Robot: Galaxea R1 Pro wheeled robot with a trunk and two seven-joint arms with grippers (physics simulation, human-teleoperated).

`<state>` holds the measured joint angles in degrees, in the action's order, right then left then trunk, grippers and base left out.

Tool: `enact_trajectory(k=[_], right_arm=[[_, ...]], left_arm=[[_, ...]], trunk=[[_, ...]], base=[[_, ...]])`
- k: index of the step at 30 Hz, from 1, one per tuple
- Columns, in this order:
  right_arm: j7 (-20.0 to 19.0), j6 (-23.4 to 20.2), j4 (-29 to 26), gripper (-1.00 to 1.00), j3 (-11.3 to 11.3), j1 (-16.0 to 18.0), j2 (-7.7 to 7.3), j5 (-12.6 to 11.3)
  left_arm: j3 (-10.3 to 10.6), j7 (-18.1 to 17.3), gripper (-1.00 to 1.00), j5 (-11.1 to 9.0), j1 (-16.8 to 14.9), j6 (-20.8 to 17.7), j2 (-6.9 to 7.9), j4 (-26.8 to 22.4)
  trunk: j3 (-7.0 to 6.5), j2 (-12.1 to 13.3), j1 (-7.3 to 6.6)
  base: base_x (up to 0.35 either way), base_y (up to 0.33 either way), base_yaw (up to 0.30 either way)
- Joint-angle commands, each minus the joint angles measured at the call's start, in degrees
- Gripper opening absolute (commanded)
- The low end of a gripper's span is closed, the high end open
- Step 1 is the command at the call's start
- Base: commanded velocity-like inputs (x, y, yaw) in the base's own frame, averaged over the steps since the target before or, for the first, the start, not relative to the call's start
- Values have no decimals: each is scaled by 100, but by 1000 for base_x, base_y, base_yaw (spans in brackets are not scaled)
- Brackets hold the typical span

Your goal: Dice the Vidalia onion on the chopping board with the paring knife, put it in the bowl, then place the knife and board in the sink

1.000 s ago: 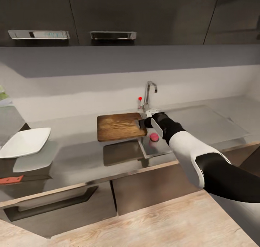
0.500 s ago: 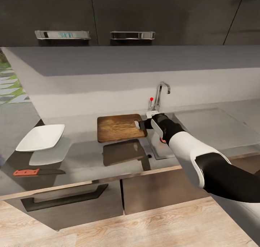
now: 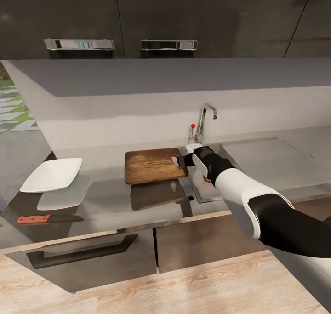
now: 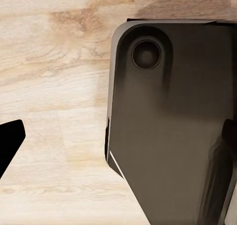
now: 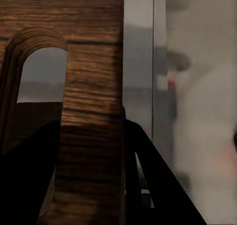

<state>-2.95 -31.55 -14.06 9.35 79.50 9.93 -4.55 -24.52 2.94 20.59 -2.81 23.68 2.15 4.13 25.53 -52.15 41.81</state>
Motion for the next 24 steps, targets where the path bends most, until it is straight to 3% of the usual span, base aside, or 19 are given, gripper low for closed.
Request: enact_trajectory(k=[1, 16, 24], right_arm=[[4, -26, 22, -100, 40, 7, 7, -47], [18, -26, 116, -100, 40, -4, 7, -41], [22, -18, 289, -100, 40, -5, 7, 179]], left_arm=[[-38, 31, 100, 60, -9, 40, 4, 27], [-43, 31, 100, 60, -9, 40, 12, 27], [-40, 31, 100, 60, -9, 40, 13, 27]], trunk=[[6, -5, 1], [6, -5, 1], [6, -5, 1]], base=[[0, 0, 0], [21, 38, 0], [12, 13, 0]])
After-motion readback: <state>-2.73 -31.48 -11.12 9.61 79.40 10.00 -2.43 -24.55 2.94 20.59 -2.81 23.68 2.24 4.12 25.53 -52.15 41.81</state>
